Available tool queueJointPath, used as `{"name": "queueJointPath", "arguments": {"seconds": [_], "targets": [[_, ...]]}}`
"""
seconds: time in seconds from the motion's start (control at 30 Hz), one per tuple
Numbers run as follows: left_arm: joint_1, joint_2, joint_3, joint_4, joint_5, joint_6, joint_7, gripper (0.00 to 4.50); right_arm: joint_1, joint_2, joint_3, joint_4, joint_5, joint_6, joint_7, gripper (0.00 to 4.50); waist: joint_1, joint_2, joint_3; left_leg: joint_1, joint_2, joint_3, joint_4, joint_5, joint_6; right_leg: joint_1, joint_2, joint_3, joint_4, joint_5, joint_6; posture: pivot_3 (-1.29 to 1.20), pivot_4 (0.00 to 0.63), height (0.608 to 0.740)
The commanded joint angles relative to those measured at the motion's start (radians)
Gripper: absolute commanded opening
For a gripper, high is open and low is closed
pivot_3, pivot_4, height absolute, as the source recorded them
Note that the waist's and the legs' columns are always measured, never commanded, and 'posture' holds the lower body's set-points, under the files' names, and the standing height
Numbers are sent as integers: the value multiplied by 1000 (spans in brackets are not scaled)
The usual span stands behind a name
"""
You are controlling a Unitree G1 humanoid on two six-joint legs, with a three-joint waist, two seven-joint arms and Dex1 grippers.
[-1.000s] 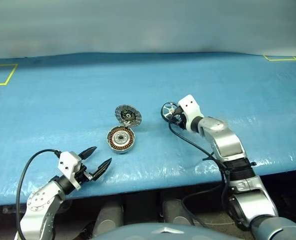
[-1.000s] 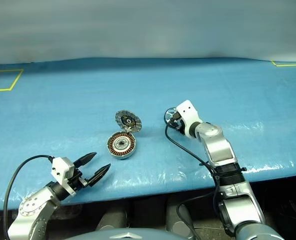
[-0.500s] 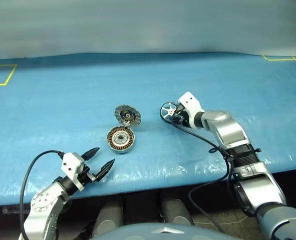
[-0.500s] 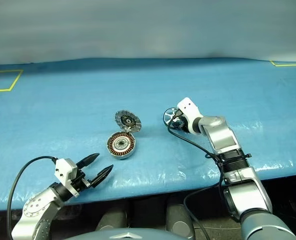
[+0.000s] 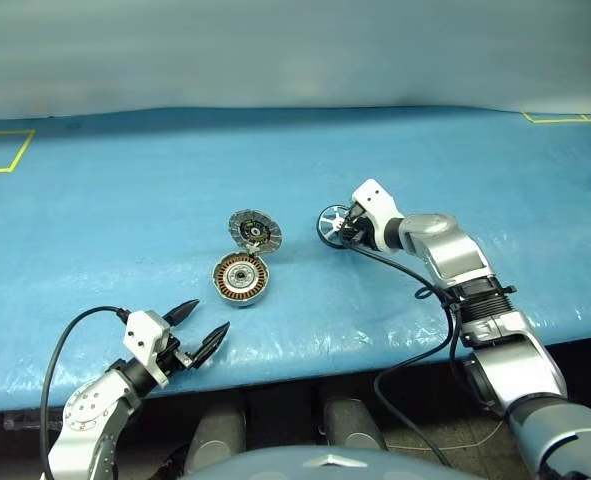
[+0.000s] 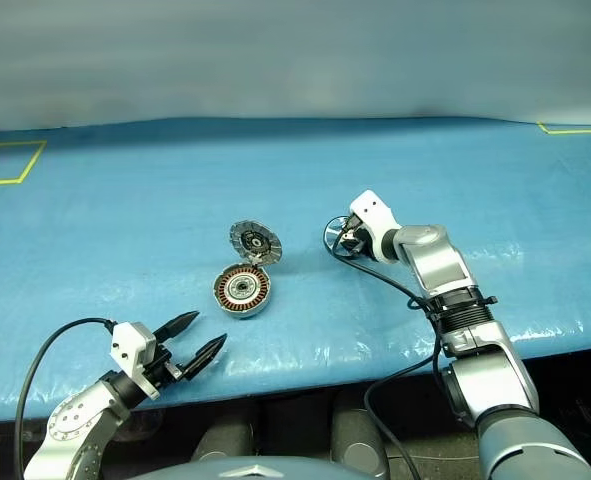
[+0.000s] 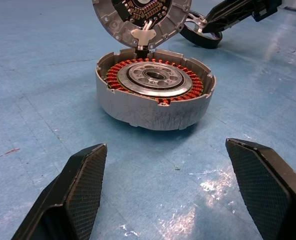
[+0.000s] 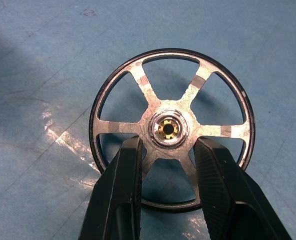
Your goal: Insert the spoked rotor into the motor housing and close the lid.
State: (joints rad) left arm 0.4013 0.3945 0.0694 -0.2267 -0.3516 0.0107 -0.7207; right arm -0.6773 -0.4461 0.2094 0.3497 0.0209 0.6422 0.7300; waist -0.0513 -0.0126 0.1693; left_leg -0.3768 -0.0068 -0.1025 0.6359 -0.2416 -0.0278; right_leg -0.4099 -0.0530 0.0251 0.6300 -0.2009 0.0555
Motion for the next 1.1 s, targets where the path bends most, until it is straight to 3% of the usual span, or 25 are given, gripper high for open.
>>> {"name": "queueJointPath", "arguments": {"seconds": [0.03,0.27,0.47,0.7,1.1], "targets": [[-4,3,7,-10,4,-23,1,4137,35,8,-18,-44,8,0,-19,1171,0,0,0,0,0,0,0,0,0,0,0,0,0,0,0,0,150,740],[-17,8,15,-11,-20,-14,-12,4137,122,0,-116,-205,111,44,4,1171,4,0,0,-1,0,0,0,0,0,-1,0,0,0,0,0,0,150,740],[-35,17,24,-4,-41,-10,-32,4137,220,-60,-126,-322,174,65,77,1171,11,1,0,-2,0,0,0,0,0,-1,0,0,0,0,0,0,150,740],[-51,23,26,-1,-48,-7,-54,4137,345,-111,-127,-444,297,-4,241,1171,13,1,1,-2,0,0,1,0,0,-1,0,0,0,0,0,0,150,740],[-71,23,12,23,3,-92,-60,4137,380,-24,-92,-544,499,28,341,1171,15,1,1,-2,0,0,3,0,0,0,0,0,0,0,1,0,150,740]]}}
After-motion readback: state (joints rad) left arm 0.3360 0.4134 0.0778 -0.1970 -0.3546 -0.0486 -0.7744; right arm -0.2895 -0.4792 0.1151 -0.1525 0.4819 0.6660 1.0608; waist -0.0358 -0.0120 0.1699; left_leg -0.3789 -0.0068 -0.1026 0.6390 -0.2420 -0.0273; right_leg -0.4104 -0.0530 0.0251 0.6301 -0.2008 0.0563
